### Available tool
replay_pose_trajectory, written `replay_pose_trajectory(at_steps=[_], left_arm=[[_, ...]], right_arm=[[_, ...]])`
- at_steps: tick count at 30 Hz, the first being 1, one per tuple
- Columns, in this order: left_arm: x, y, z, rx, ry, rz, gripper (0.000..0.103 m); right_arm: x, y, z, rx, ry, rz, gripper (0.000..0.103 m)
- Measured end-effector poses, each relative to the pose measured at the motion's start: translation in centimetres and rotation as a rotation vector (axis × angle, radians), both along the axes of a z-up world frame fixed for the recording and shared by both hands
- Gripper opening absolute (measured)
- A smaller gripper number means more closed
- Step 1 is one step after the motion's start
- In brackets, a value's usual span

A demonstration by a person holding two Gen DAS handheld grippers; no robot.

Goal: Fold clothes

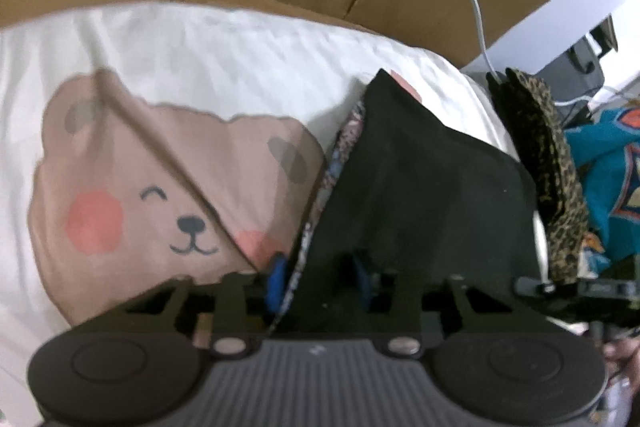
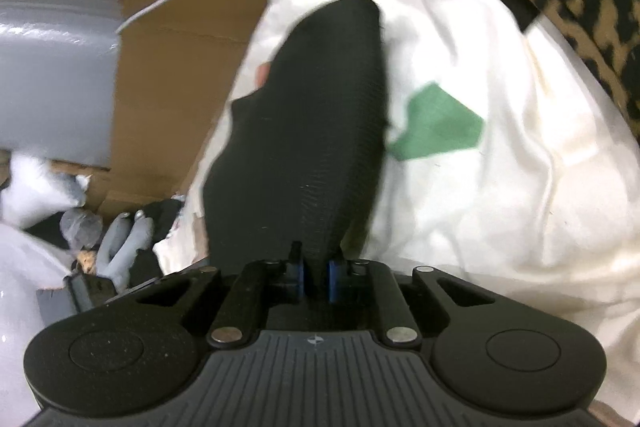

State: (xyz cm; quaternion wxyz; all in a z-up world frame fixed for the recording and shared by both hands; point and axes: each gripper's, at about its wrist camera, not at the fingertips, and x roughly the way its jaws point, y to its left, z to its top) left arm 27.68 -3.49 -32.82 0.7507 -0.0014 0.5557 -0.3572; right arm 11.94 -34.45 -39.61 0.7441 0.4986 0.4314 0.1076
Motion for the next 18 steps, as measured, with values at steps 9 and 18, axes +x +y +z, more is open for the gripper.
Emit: replay_pose_trajectory(at_steps=[9, 18], left_arm=[[1.6, -1.3, 1.6, 0.021, 0.006, -0.033, 0.033], [4.2, -5.1, 1.1, 0.028, 0.062, -0.091, 0.063]], right_arm=[[0.0, -0.9, -0.2, -0.013, 0.023, -0.029, 0.022], [1.2, -1.0, -1.3, 0.01, 0.031, -0.067, 0.041]])
